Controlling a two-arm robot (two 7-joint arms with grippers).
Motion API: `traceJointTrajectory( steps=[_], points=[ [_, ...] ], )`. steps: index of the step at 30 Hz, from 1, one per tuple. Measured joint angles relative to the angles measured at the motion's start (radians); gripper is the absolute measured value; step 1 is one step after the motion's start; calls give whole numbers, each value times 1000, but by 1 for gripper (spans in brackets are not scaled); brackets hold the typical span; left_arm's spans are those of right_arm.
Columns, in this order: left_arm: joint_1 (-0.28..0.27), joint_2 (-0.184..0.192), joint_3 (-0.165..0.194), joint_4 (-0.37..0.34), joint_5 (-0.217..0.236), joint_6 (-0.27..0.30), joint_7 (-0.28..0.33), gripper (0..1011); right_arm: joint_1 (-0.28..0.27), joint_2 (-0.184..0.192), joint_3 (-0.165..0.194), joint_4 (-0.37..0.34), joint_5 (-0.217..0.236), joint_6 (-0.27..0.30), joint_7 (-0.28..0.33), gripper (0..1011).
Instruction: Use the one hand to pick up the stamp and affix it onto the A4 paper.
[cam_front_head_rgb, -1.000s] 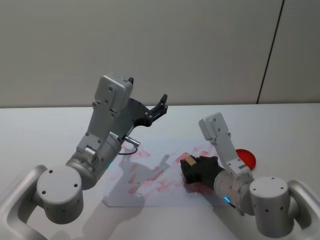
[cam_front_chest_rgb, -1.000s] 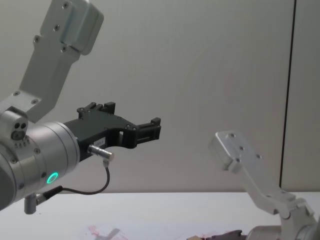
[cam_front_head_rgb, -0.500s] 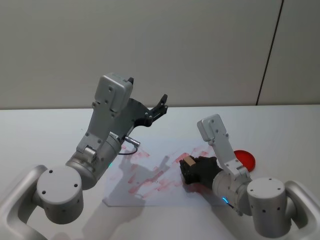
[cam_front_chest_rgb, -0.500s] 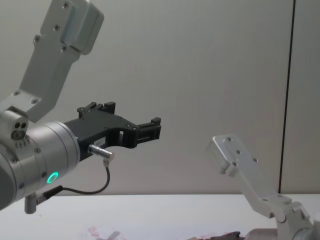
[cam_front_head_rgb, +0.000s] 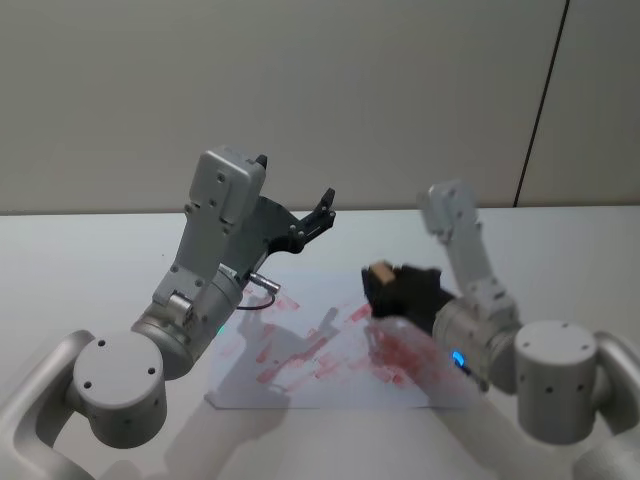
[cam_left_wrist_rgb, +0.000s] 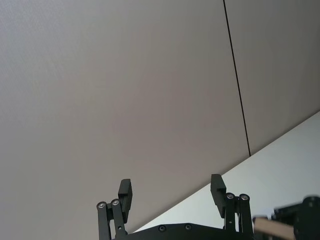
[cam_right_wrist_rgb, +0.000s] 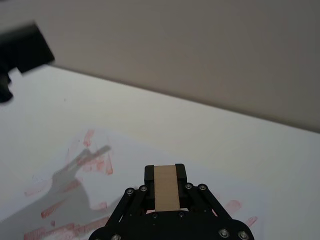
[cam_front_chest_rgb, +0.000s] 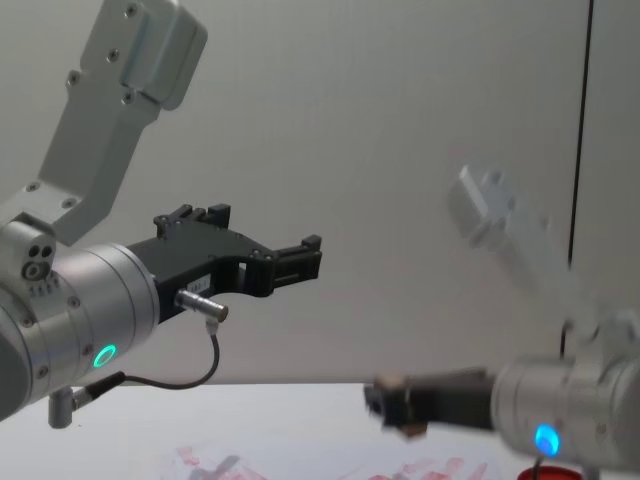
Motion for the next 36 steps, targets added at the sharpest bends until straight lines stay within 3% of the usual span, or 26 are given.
traceJointTrajectory(
  steps=[10,14,23,36],
  points=[
    [0,0,0,0,0,0,0,1001,-12,43,55,-128,67,10,-35,221],
    [0,0,0,0,0,0,0,1001,-37,79,84,-170,84,22,-53,221],
    [0,0,0,0,0,0,0,1001,-92,144,124,-207,93,41,-74,221],
    [0,0,0,0,0,0,0,1002,-124,180,138,-187,63,42,-72,221]
  ],
)
